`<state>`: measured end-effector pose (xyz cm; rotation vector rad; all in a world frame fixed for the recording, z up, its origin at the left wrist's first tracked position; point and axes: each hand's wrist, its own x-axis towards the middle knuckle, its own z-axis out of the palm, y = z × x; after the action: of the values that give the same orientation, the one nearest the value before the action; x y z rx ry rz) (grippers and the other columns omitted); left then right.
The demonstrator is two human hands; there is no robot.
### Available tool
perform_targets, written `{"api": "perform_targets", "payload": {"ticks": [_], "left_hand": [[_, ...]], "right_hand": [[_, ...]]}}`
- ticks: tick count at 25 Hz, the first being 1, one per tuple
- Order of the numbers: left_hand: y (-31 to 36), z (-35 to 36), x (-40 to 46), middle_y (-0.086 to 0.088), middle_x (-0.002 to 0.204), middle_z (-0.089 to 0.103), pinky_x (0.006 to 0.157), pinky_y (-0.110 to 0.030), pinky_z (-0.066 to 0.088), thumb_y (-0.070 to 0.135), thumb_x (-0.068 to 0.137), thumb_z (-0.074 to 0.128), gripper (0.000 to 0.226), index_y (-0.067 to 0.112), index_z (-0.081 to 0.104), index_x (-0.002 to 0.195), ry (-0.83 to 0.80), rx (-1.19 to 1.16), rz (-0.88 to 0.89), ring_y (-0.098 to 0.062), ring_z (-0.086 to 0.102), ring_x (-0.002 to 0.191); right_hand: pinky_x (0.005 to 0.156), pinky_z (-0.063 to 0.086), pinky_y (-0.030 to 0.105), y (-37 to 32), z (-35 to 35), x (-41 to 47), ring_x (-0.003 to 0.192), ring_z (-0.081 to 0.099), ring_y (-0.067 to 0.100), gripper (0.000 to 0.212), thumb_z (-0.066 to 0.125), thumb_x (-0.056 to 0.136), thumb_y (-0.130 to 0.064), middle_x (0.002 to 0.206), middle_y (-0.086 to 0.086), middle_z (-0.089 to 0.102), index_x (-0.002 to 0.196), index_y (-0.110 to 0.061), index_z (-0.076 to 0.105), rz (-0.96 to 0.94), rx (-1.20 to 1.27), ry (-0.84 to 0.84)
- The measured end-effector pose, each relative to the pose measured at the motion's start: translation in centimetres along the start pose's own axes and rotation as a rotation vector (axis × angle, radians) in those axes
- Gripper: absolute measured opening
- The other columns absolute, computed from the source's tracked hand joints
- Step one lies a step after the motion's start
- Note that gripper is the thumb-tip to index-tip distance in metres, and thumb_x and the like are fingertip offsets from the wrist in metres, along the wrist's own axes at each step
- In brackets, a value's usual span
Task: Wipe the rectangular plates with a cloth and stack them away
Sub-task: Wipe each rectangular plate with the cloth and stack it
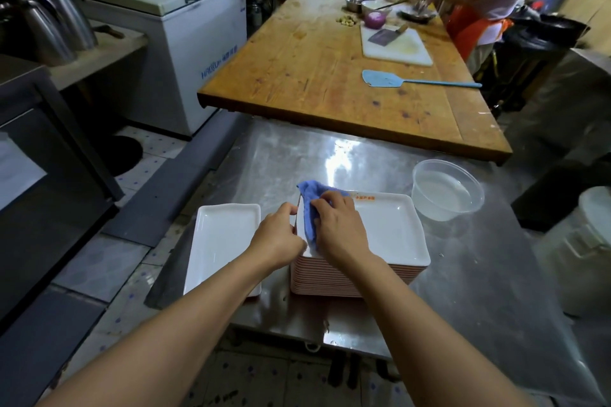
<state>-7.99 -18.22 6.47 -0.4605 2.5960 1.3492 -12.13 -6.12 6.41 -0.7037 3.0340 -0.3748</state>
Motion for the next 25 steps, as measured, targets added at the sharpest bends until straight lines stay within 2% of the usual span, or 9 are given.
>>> {"api": "perform_targets", "payload": {"ticks": [3,5,9,12,15,20,25], "left_hand": [[0.2,0.1,0.2,0.002,0.081,0.054,0.077,-0.044,0.055,0.001,0.071,0.058,0.055,0.021,0.043,0.120,-0.006,0.016,-0.016,-0.030,0.063,0.085],[0.2,0.2,0.3,0.001,0.079,0.053,0.078,-0.046,0.055,0.001,0.071,0.057,0.050,0.022,0.043,0.114,-0.010,0.019,-0.024,-0.031,0.063,0.085],[0.1,0.5,0.6,-0.002,0.077,0.054,0.071,-0.043,0.054,-0.001,0.071,0.055,0.046,0.021,0.042,0.109,-0.008,0.006,-0.041,-0.026,0.056,0.074],[0.1,0.6,0.5,-0.003,0.082,0.058,0.070,-0.039,0.055,0.000,0.074,0.058,0.047,0.024,0.041,0.110,0.006,-0.011,-0.061,-0.024,0.059,0.076],[0.2,0.9,0.2,0.000,0.086,0.058,0.076,-0.045,0.058,0.003,0.077,0.060,0.046,0.027,0.039,0.110,0.036,0.020,-0.077,-0.024,0.061,0.083],[0.2,0.9,-0.2,-0.004,0.088,0.058,0.076,-0.043,0.058,0.000,0.078,0.060,0.048,0.023,0.041,0.115,0.050,-0.005,-0.076,-0.025,0.060,0.083],[0.0,0.2,-0.9,-0.008,0.075,0.058,0.057,-0.032,0.050,-0.006,0.080,0.056,0.048,0.020,0.046,0.119,-0.006,-0.200,-0.069,-0.020,0.055,0.061]], "right_hand": [[0.086,0.042,0.034,0.8,-0.3,0.4,0.117,0.042,0.027,0.041,0.050,0.089,-0.021,0.134,0.006,0.042,0.129,-0.014,0.047,0.011,-0.109,0.015],[0.087,0.039,0.036,2.8,-1.1,-0.3,0.116,0.044,0.029,0.037,0.046,0.092,-0.023,0.134,0.006,0.044,0.127,-0.014,0.048,0.087,-0.141,0.044],[0.096,0.032,0.034,8.4,-3.2,-2.5,0.121,0.039,0.028,0.036,0.035,0.096,-0.026,0.133,0.005,0.047,0.128,-0.015,0.049,0.238,-0.285,0.086],[0.101,0.029,0.035,9.5,-4.3,-3.1,0.124,0.036,0.026,0.034,0.040,0.096,-0.026,0.135,0.003,0.046,0.127,-0.017,0.049,0.199,-0.332,0.029],[0.099,0.030,0.035,9.6,-4.9,-4.7,0.120,0.038,0.025,0.027,0.043,0.096,-0.025,0.131,0.001,0.051,0.120,-0.018,0.055,0.142,-0.345,-0.006],[0.096,0.029,0.031,8.6,-5.4,-8.6,0.114,0.044,0.024,0.023,0.041,0.096,-0.022,0.120,0.001,0.059,0.107,-0.017,0.060,0.120,-0.273,-0.048],[0.093,0.036,0.034,4.2,-3.7,-9.3,0.112,0.041,0.026,0.026,0.047,0.091,-0.020,0.123,0.007,0.052,0.114,-0.013,0.055,0.082,-0.089,-0.069]]}}
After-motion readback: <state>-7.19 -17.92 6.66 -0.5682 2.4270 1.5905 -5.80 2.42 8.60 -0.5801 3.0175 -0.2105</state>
